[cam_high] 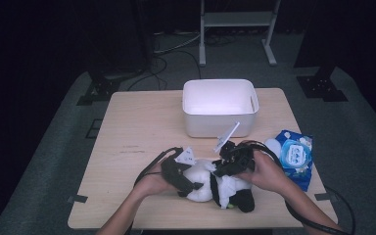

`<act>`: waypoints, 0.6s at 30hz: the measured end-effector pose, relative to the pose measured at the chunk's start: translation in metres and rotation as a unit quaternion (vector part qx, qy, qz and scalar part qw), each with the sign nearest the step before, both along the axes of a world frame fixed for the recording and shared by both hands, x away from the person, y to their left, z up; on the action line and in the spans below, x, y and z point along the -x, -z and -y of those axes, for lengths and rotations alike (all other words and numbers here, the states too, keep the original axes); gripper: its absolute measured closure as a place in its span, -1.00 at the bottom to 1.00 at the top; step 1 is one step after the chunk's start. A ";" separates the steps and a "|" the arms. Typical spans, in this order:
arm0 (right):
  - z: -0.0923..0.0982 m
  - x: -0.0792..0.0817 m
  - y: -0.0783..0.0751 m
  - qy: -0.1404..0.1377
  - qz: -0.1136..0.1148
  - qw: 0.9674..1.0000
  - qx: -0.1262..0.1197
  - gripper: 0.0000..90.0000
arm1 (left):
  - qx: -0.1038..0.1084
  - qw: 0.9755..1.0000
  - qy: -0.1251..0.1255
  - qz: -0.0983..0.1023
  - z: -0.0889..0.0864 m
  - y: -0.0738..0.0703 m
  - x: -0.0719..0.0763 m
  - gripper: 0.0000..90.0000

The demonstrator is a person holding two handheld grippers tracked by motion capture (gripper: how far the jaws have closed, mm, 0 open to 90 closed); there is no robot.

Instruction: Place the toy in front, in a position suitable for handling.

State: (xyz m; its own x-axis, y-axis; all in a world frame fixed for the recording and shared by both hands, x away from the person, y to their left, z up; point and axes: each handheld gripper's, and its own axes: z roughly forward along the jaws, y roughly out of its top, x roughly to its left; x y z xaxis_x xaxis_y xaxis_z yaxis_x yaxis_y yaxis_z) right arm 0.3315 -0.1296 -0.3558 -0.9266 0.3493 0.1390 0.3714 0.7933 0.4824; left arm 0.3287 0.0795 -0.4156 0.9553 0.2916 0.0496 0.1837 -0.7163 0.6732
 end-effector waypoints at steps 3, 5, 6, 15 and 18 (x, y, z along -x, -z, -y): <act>0.002 -0.002 0.001 0.007 0.003 1.000 -0.008 0.87 | -0.006 1.000 -0.008 0.013 0.000 0.000 -0.001 -0.67; 0.001 -0.003 0.002 0.008 0.005 1.000 -0.012 0.87 | -0.011 1.000 -0.013 0.024 0.000 0.000 -0.001 -0.67; 0.001 -0.003 0.002 0.010 0.005 1.000 -0.012 0.87 | -0.016 0.999 -0.014 0.030 0.000 0.000 -0.001 -0.67; -0.005 -0.011 -0.016 0.007 0.027 0.999 -0.023 0.88 | -0.003 1.000 0.015 0.026 -0.005 -0.003 0.008 -0.70; -0.006 -0.022 -0.019 0.028 0.039 0.998 -0.036 0.88 | -0.009 0.999 0.027 0.025 -0.006 -0.005 0.014 -0.74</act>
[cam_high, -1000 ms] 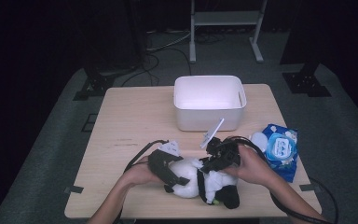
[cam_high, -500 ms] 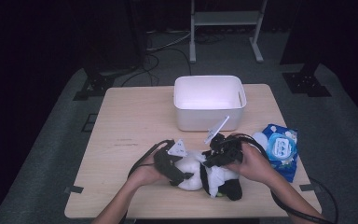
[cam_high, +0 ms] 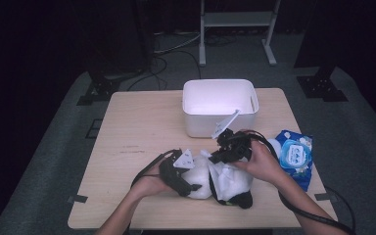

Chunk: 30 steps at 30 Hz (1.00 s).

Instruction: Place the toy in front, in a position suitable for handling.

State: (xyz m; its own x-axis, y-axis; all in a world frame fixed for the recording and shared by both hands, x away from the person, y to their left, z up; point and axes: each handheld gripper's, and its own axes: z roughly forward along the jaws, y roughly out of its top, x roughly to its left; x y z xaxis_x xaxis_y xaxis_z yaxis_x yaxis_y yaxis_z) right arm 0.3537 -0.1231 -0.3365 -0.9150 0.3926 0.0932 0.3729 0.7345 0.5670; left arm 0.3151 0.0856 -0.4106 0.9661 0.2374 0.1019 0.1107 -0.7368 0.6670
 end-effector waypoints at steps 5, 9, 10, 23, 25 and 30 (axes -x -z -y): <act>0.003 -0.004 0.021 0.000 -0.024 1.000 0.016 0.87 | 0.014 1.000 0.014 -0.015 -0.005 -0.006 0.002 -0.82; 0.020 0.005 0.021 0.008 -0.024 1.000 0.005 0.83 | 0.073 0.997 0.020 -0.034 -0.009 -0.017 0.002 -0.82; 0.025 0.007 0.021 0.009 -0.021 1.000 0.000 0.82 | 0.075 0.997 0.017 -0.030 -0.009 -0.020 0.001 -0.82; 0.043 0.017 0.015 0.018 -0.019 0.999 -0.030 0.53 | 0.081 0.995 0.009 -0.060 -0.004 -0.008 -0.005 -0.82; 0.043 0.016 0.011 0.012 -0.017 0.999 -0.039 0.54 | 0.081 0.995 0.008 -0.063 -0.004 -0.007 -0.005 -0.82; 0.045 0.020 0.003 -0.003 -0.012 0.999 -0.041 0.60 | 0.078 0.995 0.008 -0.067 -0.005 -0.007 -0.005 -0.82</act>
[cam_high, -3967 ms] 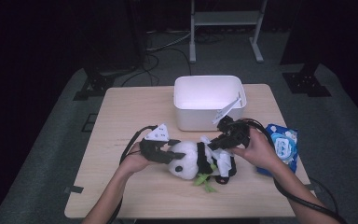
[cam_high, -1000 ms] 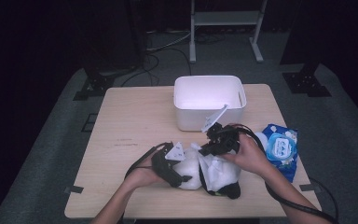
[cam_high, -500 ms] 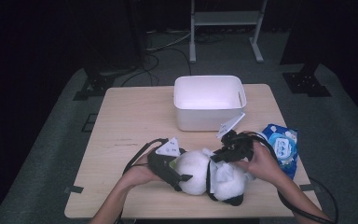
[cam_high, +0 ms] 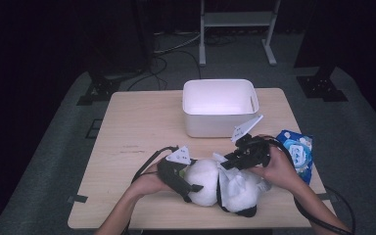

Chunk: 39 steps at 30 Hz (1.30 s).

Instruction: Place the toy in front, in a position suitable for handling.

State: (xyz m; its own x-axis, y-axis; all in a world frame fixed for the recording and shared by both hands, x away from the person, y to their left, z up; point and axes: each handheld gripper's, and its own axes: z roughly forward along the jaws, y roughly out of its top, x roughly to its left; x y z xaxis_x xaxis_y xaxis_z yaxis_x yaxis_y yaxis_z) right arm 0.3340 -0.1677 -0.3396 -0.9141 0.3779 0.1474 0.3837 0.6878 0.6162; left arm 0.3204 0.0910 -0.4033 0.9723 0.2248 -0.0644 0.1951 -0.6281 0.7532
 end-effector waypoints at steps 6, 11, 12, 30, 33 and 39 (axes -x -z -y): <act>0.002 0.009 0.001 -0.035 0.002 0.999 0.020 0.69 | 0.000 1.000 -0.004 -0.004 0.001 0.000 0.000 -0.82; 0.002 0.016 0.005 -0.064 -0.004 0.997 0.039 0.58 | -0.003 1.000 -0.002 -0.004 0.002 0.000 0.000 -0.82; 0.001 0.017 0.006 -0.067 -0.004 0.997 0.041 0.52 | -0.002 1.000 -0.002 -0.005 0.002 0.000 0.000 -0.82; -0.012 0.022 0.018 -0.050 0.025 0.994 0.098 0.82 | -0.005 1.000 -0.001 -0.016 0.006 0.007 0.002 -0.84; -0.014 0.021 0.017 -0.043 0.034 0.994 0.097 0.86 | -0.008 1.000 -0.002 -0.018 0.004 0.008 0.001 -0.85; -0.015 0.012 0.015 -0.027 0.043 0.997 0.061 0.88 | -0.012 1.000 -0.010 -0.017 0.004 0.010 0.002 -0.85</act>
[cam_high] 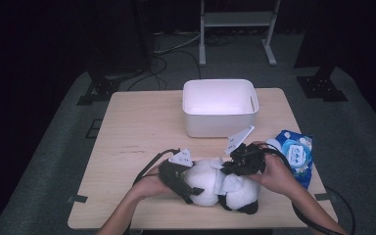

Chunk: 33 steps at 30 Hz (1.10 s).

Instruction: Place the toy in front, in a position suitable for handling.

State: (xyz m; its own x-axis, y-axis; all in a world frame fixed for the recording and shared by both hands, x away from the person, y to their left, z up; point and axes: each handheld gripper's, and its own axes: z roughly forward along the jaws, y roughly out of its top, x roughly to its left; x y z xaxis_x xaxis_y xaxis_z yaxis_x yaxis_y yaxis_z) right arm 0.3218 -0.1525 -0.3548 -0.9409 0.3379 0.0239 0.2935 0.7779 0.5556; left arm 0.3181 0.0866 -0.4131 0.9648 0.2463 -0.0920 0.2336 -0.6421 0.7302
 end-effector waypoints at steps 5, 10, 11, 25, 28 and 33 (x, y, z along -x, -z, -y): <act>0.005 0.005 -0.005 0.002 0.015 1.000 0.003 0.88 | -0.003 1.000 0.001 0.005 0.000 0.000 0.001 -0.85; 0.029 0.014 -0.006 0.025 0.013 1.000 -0.007 0.88 | -0.001 1.000 0.000 0.006 -0.001 0.000 0.001 -0.85; 0.036 0.015 -0.007 0.031 0.013 0.999 -0.013 0.88 | 0.000 1.000 0.000 0.006 -0.001 0.000 0.001 -0.85; 0.080 0.033 -0.003 0.078 0.016 0.996 -0.046 0.87 | -0.001 1.000 0.006 0.007 -0.001 0.000 0.002 -0.85; 0.077 0.033 0.001 0.074 0.012 0.996 -0.048 0.87 | -0.003 1.000 0.010 0.006 -0.001 -0.001 0.002 -0.85; 0.070 0.031 0.002 0.068 0.010 0.996 -0.054 0.87 | -0.011 1.000 0.004 0.003 -0.002 -0.001 0.002 -0.85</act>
State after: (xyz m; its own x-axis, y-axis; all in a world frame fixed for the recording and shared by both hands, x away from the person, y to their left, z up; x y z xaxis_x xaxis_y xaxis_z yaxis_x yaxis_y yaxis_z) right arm 0.2905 -0.2225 -0.3570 -0.8872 0.4588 0.0482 0.3796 0.6666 0.6415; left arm 0.3161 0.0882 -0.4123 0.9673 0.2401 -0.0819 0.2244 -0.6592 0.7177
